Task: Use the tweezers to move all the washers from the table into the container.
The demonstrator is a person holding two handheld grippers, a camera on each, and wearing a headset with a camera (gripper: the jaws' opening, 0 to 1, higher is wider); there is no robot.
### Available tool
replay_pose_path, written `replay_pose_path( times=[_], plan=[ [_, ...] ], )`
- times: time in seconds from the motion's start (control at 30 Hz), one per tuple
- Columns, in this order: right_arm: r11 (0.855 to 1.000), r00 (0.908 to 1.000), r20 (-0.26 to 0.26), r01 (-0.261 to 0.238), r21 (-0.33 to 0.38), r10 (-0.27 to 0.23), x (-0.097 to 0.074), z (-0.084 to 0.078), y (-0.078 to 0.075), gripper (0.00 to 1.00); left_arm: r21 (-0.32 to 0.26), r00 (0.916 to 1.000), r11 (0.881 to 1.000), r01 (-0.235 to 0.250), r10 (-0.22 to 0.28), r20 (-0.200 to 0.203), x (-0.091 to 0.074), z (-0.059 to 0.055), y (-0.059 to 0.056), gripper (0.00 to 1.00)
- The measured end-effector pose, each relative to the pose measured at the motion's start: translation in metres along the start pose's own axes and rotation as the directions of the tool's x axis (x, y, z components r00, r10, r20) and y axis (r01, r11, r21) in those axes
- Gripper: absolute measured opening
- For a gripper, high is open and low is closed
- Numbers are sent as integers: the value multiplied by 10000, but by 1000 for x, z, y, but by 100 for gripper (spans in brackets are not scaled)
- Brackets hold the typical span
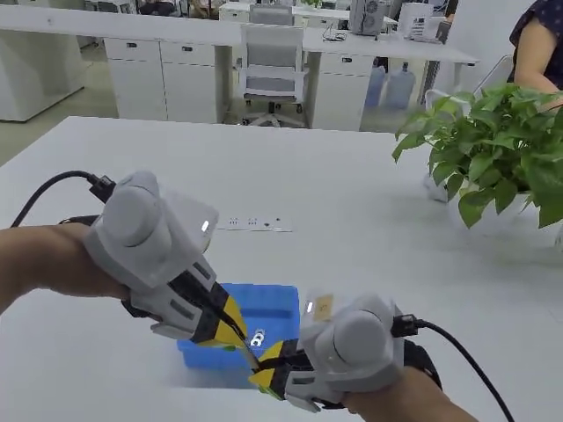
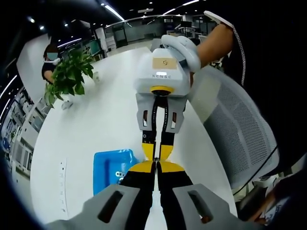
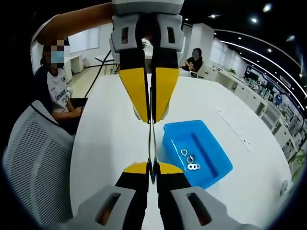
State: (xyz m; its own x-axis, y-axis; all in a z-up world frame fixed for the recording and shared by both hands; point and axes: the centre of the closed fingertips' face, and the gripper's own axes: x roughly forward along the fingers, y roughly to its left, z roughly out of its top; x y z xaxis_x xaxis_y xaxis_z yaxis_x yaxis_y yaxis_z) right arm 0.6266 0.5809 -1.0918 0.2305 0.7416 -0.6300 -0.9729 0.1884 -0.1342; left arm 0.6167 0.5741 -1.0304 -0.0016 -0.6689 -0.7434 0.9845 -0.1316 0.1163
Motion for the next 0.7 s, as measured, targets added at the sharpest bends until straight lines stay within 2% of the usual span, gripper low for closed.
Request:
replay_pose_path(
  times=[0.17,0.47,0.7],
  plan=[
    [9994,9993,-357,-157,-294,147,3,-9,7,6,-148,10000,9999,-35,35,-46,5,-10,-6,6],
    [9965,9954,-828,-533,-652,478,9,-21,16,6,-496,9987,9986,-155,130,-503,18,-43,-15,6],
    [9920,9896,-1164,-947,-834,847,18,-31,21,6,-732,9973,9970,-257,206,-704,30,-59,-20,6]
  ],
)
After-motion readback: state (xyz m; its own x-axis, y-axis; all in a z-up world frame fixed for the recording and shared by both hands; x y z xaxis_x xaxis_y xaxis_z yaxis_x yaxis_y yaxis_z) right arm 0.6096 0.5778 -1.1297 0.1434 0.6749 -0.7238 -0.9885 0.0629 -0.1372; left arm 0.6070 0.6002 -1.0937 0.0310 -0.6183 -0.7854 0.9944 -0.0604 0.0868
